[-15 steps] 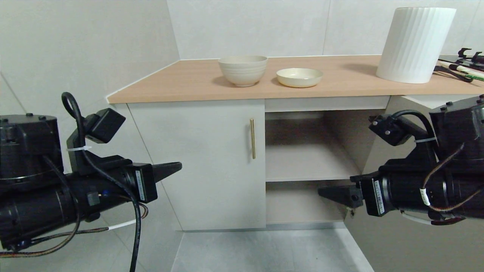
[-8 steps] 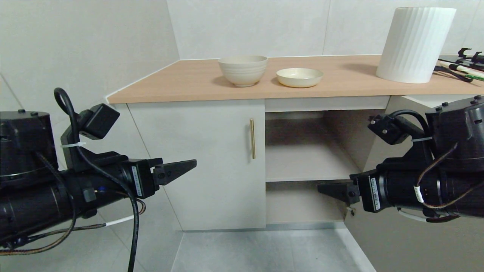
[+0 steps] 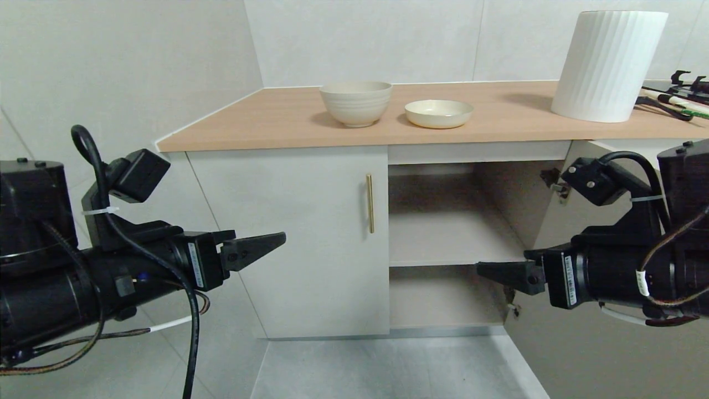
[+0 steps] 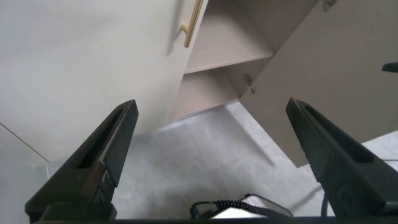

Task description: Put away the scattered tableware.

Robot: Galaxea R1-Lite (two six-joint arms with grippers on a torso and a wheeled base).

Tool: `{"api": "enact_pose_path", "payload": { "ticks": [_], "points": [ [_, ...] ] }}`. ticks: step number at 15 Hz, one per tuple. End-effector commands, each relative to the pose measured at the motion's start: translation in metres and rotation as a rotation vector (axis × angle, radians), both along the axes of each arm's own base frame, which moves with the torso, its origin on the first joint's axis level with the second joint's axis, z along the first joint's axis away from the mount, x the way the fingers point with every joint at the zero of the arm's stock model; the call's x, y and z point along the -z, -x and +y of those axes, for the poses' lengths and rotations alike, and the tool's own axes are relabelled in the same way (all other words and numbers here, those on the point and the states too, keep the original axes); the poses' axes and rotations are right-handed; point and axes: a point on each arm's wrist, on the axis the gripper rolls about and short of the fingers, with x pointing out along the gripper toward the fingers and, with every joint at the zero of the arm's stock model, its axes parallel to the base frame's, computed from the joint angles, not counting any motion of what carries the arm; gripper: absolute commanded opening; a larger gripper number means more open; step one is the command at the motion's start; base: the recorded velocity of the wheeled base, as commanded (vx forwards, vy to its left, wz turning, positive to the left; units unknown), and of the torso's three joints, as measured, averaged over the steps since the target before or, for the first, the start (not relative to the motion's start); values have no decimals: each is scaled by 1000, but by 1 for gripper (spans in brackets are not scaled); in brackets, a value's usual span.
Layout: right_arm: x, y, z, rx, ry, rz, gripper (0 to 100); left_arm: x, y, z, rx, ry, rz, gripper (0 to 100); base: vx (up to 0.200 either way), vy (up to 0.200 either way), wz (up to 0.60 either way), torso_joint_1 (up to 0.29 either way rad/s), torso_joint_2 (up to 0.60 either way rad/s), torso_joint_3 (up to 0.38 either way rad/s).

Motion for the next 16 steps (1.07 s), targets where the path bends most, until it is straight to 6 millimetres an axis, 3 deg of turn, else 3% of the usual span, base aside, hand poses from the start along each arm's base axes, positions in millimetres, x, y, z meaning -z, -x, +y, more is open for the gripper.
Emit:
{"api": "enact_pose_path", "payload": {
  "ticks": [1, 14, 16],
  "points": [
    [-3, 3, -4, 4, -8, -14, 100, 1, 0, 0, 2, -3, 7, 100, 0, 0, 0, 0, 0, 0],
    [2, 2, -4, -2, 18, -8, 100, 1, -1, -1, 5, -4, 10, 100, 200, 0, 0, 2, 2, -1],
    [-1, 4, -5, -2, 7, -23, 100, -2, 3, -1, 12, 3, -5, 100, 0, 0, 0, 0, 0, 0]
  ]
}}
